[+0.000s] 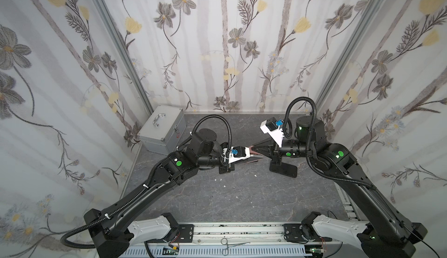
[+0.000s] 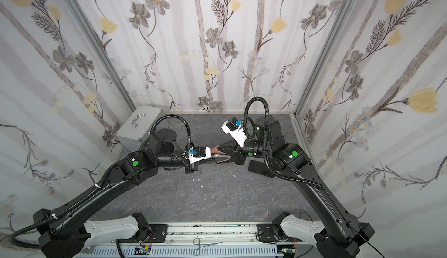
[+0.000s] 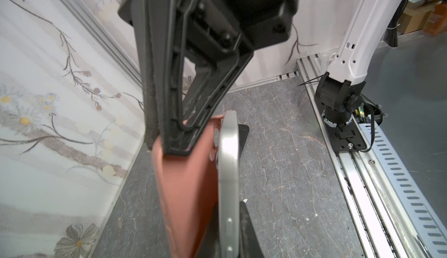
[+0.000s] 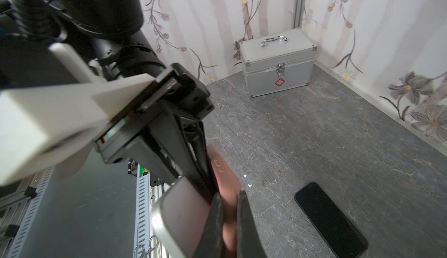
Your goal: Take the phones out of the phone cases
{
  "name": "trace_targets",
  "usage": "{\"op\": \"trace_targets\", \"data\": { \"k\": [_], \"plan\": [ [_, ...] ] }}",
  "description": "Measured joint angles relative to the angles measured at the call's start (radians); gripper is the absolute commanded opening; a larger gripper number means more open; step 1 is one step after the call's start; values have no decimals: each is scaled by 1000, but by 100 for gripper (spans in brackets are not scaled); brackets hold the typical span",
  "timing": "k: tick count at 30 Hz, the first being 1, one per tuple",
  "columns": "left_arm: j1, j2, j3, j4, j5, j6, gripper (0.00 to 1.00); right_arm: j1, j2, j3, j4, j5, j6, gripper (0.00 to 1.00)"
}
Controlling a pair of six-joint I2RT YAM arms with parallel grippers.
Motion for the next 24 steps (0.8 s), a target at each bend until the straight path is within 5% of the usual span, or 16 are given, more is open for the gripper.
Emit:
{"op": "trace_targets", "data": {
  "k": [10, 17, 24],
  "plan": [
    [1, -13, -30, 74, 26, -53, 0, -93, -39, -105, 137, 178, 190, 0],
    [56, -60, -163, 212, -82, -266, 0, -105, -119, -284, 275, 377, 279, 0],
    [176, -68, -293, 290, -109, -522, 0, -111, -160, -444, 413, 413, 332, 0]
  ]
}}
